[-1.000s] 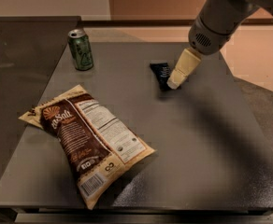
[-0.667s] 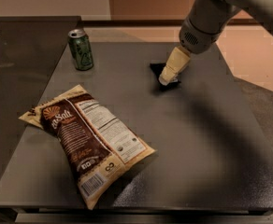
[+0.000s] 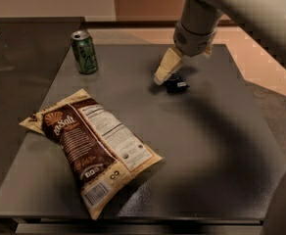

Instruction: Pick rxbar blueberry

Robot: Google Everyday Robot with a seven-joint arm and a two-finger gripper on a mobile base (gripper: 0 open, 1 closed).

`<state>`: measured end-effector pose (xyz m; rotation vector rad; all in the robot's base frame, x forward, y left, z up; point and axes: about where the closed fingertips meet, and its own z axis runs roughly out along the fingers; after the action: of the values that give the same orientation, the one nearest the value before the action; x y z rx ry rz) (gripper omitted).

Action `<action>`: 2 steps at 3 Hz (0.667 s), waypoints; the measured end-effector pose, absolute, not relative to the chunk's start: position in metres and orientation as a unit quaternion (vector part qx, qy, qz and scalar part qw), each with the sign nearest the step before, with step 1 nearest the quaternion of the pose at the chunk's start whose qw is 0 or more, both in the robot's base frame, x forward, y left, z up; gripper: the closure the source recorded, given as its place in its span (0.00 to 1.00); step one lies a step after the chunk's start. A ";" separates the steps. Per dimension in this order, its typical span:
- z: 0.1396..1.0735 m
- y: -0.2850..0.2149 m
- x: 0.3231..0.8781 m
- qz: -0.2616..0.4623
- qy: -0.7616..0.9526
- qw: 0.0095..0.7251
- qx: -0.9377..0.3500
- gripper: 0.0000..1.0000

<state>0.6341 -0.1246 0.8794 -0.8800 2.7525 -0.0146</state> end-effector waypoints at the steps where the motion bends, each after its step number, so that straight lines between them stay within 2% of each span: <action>1: 0.868 -0.123 0.641 -0.001 0.962 0.102 -0.253 0.00; 2: 0.854 -0.122 0.642 -0.001 0.973 0.081 -0.215 0.00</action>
Offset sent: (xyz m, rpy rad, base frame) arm 0.0058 0.0026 -0.0369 -0.0072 0.1500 -0.2769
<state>0.6422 -0.1216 0.8543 -0.6425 2.9103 -0.0044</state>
